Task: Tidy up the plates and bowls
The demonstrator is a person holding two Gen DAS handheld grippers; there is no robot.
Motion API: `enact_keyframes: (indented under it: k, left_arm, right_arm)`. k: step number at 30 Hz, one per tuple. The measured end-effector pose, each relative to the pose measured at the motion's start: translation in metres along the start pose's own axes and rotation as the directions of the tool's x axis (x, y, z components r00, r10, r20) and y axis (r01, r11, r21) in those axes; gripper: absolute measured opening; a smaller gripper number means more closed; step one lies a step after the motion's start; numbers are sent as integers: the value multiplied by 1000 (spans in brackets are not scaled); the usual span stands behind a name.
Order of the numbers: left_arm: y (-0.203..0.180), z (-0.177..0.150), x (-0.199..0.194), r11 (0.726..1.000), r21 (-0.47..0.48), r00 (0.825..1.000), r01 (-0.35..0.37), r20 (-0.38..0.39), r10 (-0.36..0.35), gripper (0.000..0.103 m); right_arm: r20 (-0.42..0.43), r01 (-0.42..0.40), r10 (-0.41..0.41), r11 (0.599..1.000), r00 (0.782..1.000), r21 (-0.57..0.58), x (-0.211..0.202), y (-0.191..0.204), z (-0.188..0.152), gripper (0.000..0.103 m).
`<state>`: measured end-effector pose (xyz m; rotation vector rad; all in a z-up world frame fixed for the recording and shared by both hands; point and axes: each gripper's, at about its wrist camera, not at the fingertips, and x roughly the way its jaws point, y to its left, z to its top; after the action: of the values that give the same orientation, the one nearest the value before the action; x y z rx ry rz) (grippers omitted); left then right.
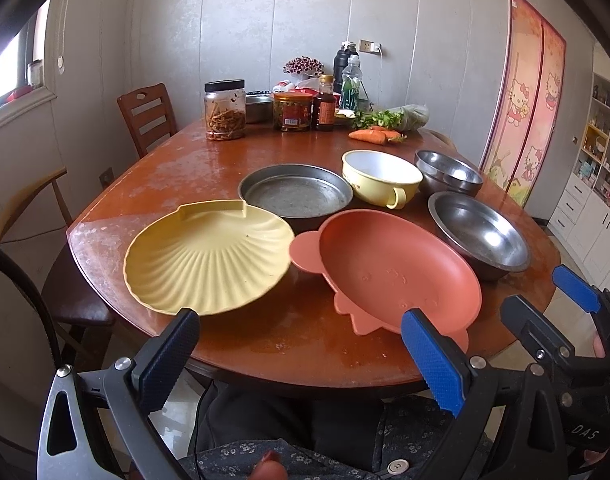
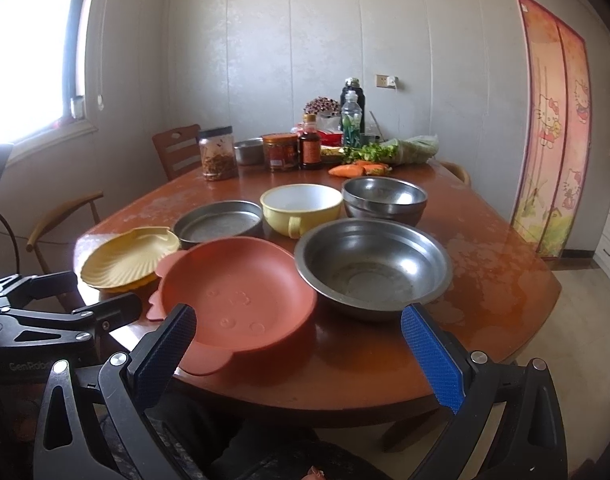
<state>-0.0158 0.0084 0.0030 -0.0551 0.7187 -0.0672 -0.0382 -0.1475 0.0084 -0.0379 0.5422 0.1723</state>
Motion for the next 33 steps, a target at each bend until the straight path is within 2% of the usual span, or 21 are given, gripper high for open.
enact_keyframes:
  k: [6, 9, 16, 23, 29, 33]
  left_arm:
    - [33, 6, -6, 997, -71, 999, -29, 24, 31, 101]
    - [55, 8, -9, 992, -112, 997, -65, 38, 70, 101]
    - [101, 9, -3, 977, -188, 995, -103, -10, 103, 102]
    - [135, 13, 5, 969, -227, 995, -98, -39, 91, 101]
    - [145, 23, 20, 976, -203, 996, -80, -62, 69, 101]
    - [147, 28, 34, 980, -190, 996, -54, -82, 39, 101]
  right_arm:
    - [-1, -60, 60, 998, 998, -4, 3, 11, 5, 103]
    - [-1, -98, 98, 995, 995, -15, 5, 21, 11, 103]
    - [-27, -224, 223, 972, 974, -73, 18, 55, 32, 103]
    - [-156, -356, 335, 924, 929, -139, 57, 101, 58, 103]
    - [-271, -394, 354, 912, 895, -109, 99, 119, 75, 103]
    - [-332, -426, 387, 903, 860, -50, 125, 120, 80, 103]
